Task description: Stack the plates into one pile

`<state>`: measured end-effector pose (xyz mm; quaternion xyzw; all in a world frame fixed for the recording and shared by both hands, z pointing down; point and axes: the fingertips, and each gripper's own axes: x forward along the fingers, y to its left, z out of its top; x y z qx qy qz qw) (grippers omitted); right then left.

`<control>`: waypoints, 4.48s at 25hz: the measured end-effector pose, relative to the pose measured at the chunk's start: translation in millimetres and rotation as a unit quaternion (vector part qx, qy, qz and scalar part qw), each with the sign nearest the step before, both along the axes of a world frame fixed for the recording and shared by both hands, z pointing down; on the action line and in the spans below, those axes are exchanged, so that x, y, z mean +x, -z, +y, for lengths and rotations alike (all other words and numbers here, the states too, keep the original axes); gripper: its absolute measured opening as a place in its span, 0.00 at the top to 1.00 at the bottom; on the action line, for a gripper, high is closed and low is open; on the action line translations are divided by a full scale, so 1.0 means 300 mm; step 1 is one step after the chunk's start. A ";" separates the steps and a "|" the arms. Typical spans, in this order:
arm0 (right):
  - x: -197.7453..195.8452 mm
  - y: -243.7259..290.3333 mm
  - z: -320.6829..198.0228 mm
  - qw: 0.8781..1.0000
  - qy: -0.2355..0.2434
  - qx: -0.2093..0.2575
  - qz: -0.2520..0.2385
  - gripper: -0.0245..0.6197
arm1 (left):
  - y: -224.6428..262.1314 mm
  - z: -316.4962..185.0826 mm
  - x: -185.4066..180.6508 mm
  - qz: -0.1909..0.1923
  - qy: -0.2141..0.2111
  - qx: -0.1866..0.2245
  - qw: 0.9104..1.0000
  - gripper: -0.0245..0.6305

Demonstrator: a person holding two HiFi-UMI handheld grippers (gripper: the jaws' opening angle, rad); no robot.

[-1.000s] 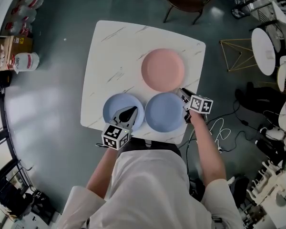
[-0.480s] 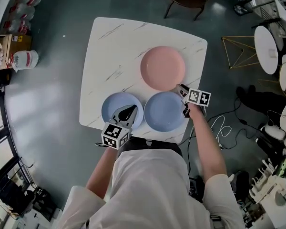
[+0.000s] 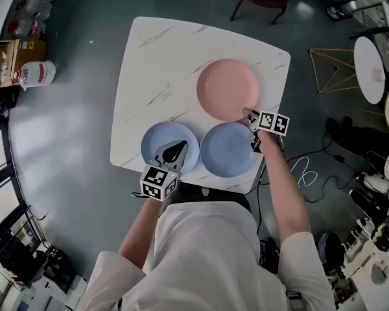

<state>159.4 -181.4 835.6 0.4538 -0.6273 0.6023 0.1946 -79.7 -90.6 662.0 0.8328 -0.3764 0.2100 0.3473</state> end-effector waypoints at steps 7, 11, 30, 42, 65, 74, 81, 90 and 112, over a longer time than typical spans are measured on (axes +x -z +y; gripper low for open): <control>0.032 -0.003 -0.024 0.994 -0.099 -0.025 -0.027 0.87 | -0.015 0.026 -0.021 -0.009 0.000 -0.001 1.000 0.94; 0.054 0.018 -0.049 0.989 -0.140 -0.014 -0.042 0.89 | -0.015 0.033 -0.034 -0.011 0.003 0.001 1.000 0.94; 0.070 0.086 -0.026 0.981 -0.187 0.003 -0.059 0.89 | -0.015 0.080 -0.091 -0.012 0.015 -0.001 1.000 0.94; 0.137 0.159 0.077 0.981 -0.186 0.011 -0.060 0.89 | 0.011 0.110 -0.026 -0.004 0.012 0.009 1.000 0.94; 0.138 0.251 0.490 0.986 -0.156 -0.005 -0.053 0.88 | 0.096 0.238 -0.022 -0.011 -0.001 0.030 0.999 0.94; 0.105 0.230 0.637 0.986 -0.158 -0.018 -0.052 0.88 | 0.102 0.300 -0.033 -0.016 -0.011 0.027 0.999 0.94; 0.109 0.220 0.738 0.985 -0.161 -0.024 -0.050 0.87 | 0.113 0.326 -0.033 -0.016 -0.014 0.027 0.999 0.94; 0.123 0.159 0.826 0.984 -0.168 -0.046 -0.042 0.87 | 0.090 0.351 -0.029 -0.019 -0.019 0.014 1.000 0.94; 0.133 0.159 0.841 0.994 0.017 -0.018 0.111 0.74 | 0.025 0.379 0.004 -0.011 -0.026 -0.011 1.000 0.94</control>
